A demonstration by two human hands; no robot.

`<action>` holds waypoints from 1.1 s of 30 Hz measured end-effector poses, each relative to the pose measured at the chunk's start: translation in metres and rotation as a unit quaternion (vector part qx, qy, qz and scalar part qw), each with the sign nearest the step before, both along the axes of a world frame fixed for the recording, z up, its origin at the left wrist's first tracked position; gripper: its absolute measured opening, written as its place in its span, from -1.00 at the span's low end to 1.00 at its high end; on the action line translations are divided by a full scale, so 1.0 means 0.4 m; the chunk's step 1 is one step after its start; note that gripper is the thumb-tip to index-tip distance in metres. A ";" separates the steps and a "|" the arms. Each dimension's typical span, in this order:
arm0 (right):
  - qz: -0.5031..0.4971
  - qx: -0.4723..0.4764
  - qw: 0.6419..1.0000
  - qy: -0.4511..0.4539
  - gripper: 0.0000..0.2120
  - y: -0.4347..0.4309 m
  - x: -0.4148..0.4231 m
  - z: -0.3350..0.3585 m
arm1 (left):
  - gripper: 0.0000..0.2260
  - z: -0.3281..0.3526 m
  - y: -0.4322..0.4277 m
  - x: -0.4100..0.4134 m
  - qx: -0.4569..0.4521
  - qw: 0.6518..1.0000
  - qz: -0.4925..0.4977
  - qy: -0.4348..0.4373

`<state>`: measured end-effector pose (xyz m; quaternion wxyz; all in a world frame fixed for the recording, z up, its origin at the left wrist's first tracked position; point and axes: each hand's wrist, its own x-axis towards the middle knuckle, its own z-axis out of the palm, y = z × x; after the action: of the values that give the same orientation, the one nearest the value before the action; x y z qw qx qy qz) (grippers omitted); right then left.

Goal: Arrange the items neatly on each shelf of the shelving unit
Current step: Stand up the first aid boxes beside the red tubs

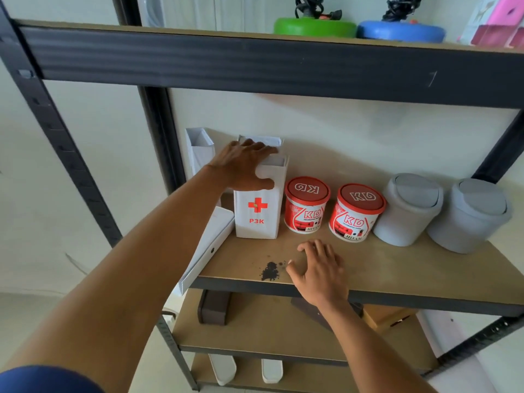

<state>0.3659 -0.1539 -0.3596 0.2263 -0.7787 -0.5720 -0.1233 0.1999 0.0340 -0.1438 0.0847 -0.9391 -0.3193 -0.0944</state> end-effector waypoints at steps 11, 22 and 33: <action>0.080 0.007 0.996 0.043 -0.63 0.024 -0.075 0.012 | -0.58 -0.037 0.024 -0.231 -0.007 0.947 0.141 -0.290; 0.105 0.001 0.993 0.062 -0.63 0.108 -0.198 -0.012 | -0.01 -0.021 0.247 -0.279 0.068 0.992 0.055 0.096; 0.057 -0.009 0.998 0.034 -0.66 0.104 -0.212 -0.023 | -0.53 -0.047 0.378 -0.232 0.054 0.993 -0.086 -0.050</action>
<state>0.2813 -0.1123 -0.3687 0.2455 -0.7509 -0.6081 -0.0782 0.1073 0.1853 -0.1626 0.1110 -0.9513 -0.2352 -0.1658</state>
